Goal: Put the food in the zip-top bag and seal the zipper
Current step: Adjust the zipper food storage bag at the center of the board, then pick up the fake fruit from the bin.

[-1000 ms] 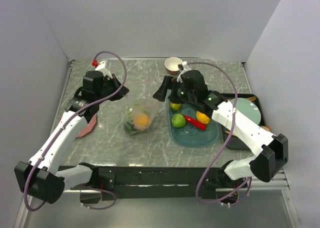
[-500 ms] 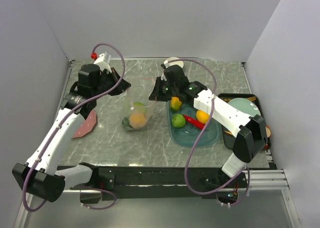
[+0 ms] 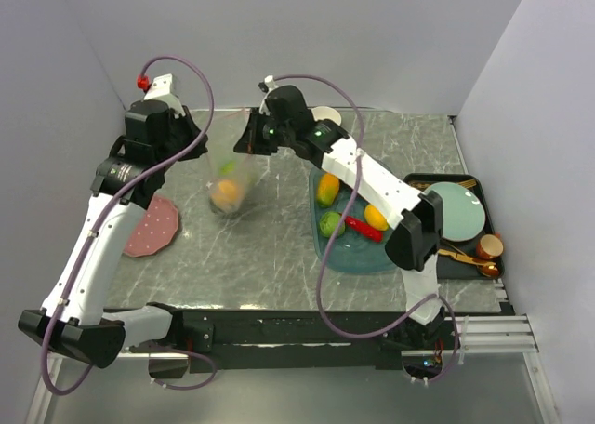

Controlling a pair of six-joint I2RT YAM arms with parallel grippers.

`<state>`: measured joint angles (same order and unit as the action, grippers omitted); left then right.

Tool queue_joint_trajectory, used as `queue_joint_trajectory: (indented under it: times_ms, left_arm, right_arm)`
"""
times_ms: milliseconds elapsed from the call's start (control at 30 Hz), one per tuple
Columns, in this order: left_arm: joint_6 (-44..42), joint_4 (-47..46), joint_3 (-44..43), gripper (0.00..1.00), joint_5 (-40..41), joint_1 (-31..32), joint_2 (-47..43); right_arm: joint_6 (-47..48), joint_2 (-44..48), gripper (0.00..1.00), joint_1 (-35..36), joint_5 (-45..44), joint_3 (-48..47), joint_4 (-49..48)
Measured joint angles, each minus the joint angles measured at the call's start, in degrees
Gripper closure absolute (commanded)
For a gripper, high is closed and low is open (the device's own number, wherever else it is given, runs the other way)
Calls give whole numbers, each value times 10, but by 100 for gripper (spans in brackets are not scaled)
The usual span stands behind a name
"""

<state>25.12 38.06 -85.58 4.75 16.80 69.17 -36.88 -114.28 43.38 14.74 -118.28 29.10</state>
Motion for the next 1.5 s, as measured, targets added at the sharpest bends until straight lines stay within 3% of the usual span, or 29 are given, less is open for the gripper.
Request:
queue_joint_trajectory:
  times_ms: [133,233,267,333,367,433,567,767,1167,1500]
  left_arm:
    - [-9,8,-1,96,14,-3,0]
    - [-11,3,9,98,10,-3,-1]
    - [-11,-5,20,99,7,-3,-1]
    - [-10,-14,49,99,-3,-3,-2]
    - [-9,-21,70,99,-10,-4,-2]
    - [-4,-29,113,99,-28,-4,4]
    - [10,-48,170,99,-60,-4,20]
    - [30,-73,192,99,-108,-4,30]
    - [57,-129,217,99,-134,10,30]
    - [74,-152,250,99,-143,19,29]
  right_arm:
    - [-10,-30,90,0,14,-6,-6]
    - [-14,-33,66,0,16,21,-20]
    - [-16,-33,52,0,16,33,-26]
    - [-20,-32,46,0,14,63,-38]
    - [-19,-32,38,0,13,82,-45]
    - [-21,-32,36,0,9,120,-51]
    - [-21,-29,20,-2,-3,192,-60]
    - [-19,6,12,-2,-18,246,-59]
    - [-10,121,9,-2,-85,266,-62]
    - [-23,331,5,-52,-189,468,-50]
